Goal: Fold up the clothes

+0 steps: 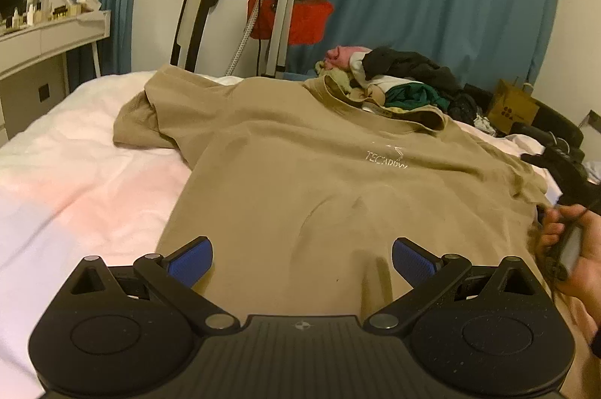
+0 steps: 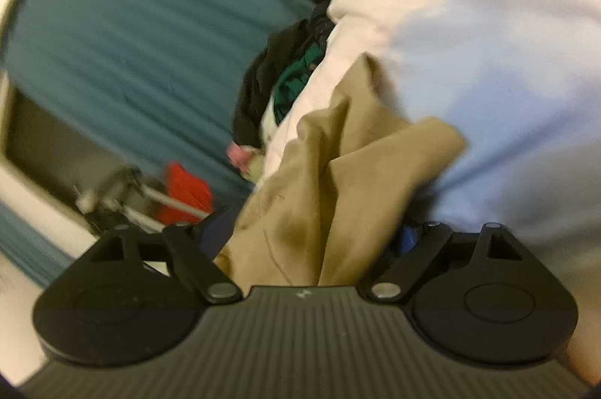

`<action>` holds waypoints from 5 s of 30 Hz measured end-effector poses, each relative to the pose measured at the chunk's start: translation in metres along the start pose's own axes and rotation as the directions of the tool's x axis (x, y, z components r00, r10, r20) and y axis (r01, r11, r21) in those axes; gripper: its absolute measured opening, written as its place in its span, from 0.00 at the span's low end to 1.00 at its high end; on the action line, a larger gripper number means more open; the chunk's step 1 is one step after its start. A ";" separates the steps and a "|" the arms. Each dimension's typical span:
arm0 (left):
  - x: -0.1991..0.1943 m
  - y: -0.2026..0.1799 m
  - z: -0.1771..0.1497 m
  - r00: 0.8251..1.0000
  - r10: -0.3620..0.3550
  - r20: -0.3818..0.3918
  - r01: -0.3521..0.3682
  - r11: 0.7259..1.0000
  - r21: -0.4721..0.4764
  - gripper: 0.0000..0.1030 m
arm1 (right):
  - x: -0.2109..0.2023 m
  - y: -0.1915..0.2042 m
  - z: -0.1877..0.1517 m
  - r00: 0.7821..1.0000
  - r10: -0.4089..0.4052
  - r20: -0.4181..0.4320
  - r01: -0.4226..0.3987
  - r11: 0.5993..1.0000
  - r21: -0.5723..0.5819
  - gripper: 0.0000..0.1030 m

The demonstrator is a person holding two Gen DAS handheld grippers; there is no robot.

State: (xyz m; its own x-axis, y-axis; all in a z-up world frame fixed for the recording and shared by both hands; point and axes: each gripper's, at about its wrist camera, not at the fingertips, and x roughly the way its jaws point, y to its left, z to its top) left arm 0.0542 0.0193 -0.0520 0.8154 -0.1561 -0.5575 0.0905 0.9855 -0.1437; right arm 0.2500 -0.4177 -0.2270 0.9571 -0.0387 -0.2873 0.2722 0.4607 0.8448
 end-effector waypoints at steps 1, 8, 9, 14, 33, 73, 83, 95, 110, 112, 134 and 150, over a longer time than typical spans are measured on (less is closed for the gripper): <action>0.000 -0.001 0.000 1.000 -0.001 0.004 0.001 1.000 0.003 1.00 | 0.007 0.004 0.001 1.000 -0.009 -0.002 0.009 1.000 -0.021 0.85; -0.001 0.000 0.004 0.999 -0.031 0.014 0.031 0.999 -0.013 1.00 | 0.048 0.017 0.011 0.998 -0.062 0.011 0.063 0.988 -0.139 0.24; -0.002 0.000 0.006 0.999 -0.035 0.015 0.035 0.999 -0.018 1.00 | 0.049 0.020 0.010 0.997 -0.078 0.016 0.079 0.984 -0.161 0.10; -0.008 -0.002 0.015 1.000 -0.006 0.026 0.006 1.000 -0.005 1.00 | 0.032 0.060 0.000 0.987 -0.092 0.135 0.132 0.934 -0.331 0.09; -0.033 0.051 0.020 0.991 0.121 0.054 -0.120 0.992 -0.029 0.99 | 0.085 0.262 -0.212 0.975 -0.200 0.100 0.165 0.341 -0.925 0.11; -0.094 -0.159 -0.059 0.859 -0.425 -0.287 0.468 0.878 0.101 0.63 | -0.308 0.080 -0.019 0.998 -0.062 -0.004 0.055 0.916 -0.398 0.83; -0.079 -0.237 -0.126 0.812 -0.397 -0.428 0.544 0.781 0.306 0.56 | -0.303 0.067 -0.013 0.998 -0.068 -0.014 0.057 0.922 -0.384 0.83; -0.111 -0.163 -0.091 0.800 -0.521 -0.298 0.579 0.800 0.157 0.03 | -0.298 0.064 -0.014 0.997 -0.060 -0.039 0.042 0.929 -0.368 0.83; -0.103 0.000 -0.082 0.811 -0.491 -0.319 0.414 0.866 -0.280 0.19 | -0.288 0.100 -0.056 0.987 -0.045 -0.152 -0.037 0.869 -0.493 0.83; -0.101 0.005 -0.078 0.806 -0.511 -0.297 0.423 0.850 -0.315 0.47 | -0.286 0.104 -0.064 0.984 -0.051 -0.169 -0.045 0.854 -0.518 0.83; -0.082 -0.017 -0.100 0.796 -0.525 -0.300 0.474 0.850 -0.230 0.06 | -0.102 0.182 -0.152 0.899 -0.128 -0.418 -0.247 0.640 -0.728 0.58; -0.102 -0.017 -0.113 0.820 -0.502 -0.275 0.463 0.864 -0.199 0.03 | -0.010 0.193 -0.181 0.935 -0.102 -0.338 -0.215 0.595 -0.775 0.09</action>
State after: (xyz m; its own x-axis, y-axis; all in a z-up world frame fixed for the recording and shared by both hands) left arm -0.0947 0.0107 -0.0849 0.4657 -0.6415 -0.6095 0.3413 0.7657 -0.5451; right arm 0.2745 -0.1680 -0.1431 0.8339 0.2170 -0.5075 -0.1216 0.9691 0.2145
